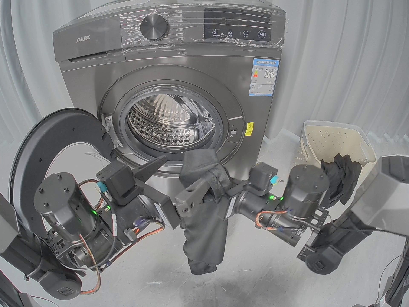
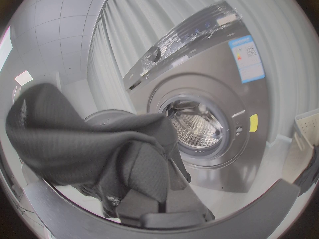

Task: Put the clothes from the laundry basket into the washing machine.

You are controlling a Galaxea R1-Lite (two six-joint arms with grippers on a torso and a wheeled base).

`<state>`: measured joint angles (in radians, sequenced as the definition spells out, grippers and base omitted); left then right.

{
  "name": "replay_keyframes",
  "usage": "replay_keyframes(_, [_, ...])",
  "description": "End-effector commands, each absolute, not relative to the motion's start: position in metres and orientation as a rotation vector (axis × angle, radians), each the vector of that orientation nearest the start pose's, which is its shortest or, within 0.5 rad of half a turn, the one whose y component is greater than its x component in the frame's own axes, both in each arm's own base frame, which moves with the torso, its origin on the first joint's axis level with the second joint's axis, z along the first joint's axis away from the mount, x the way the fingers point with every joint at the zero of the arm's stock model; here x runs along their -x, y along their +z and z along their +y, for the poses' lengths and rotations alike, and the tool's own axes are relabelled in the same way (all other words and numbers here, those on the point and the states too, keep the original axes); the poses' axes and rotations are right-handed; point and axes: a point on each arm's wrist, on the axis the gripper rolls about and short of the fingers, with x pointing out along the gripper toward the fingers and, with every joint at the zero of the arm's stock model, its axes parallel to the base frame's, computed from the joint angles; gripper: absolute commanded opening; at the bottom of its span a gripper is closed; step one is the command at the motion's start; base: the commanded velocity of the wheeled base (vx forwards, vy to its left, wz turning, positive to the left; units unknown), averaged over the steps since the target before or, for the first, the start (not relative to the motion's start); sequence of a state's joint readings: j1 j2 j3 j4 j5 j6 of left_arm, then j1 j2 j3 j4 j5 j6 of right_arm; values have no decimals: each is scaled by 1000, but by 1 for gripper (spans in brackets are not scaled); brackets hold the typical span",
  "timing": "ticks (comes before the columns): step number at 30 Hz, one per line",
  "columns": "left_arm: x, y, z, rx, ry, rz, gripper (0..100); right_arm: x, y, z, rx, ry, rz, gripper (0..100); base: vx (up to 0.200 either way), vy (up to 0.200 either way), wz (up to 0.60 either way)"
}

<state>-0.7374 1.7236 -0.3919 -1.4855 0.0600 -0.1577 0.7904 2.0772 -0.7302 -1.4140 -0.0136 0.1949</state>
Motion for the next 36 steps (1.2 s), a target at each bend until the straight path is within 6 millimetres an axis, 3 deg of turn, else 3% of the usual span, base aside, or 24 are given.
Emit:
replay_keyframes(1, [-192, 149, -167, 191, -668, -38, 100, -250, 149, 219, -243, 721, -67, 0, 0, 0, 0])
replay_keyframes(5, [-192, 141, -160, 177, -664, -5, 100, -251, 146, 209, -252, 702, -48, 0, 0, 0, 0])
replay_keyframes(17, [-176, 96, -147, 92, -727, 209, 100, -265, 171, 212, -298, 685, -146, 0, 0, 0, 0])
replay_keyframes(22, [-177, 82, -146, 71, -729, 271, 100, -262, 173, 217, -314, 709, -146, 0, 0, 0, 0])
replay_keyframes(26, [-197, 70, -144, 58, -676, 273, 100, -244, 181, 226, -342, 772, -145, 0, 0, 0, 0])
replay_keyframes(28, [-197, 70, -144, 58, -676, 273, 100, -244, 181, 226, -342, 772, -145, 0, 0, 0, 0])
replay_keyframes(29, [-209, 65, -145, 56, -651, 273, 100, -237, 186, 225, -347, 786, -150, 0, 0, 0, 0])
replay_keyframes(36, [-234, 52, -145, 57, -597, 283, 100, -228, 186, 222, -342, 805, -137, 0, 0, 0, 0])
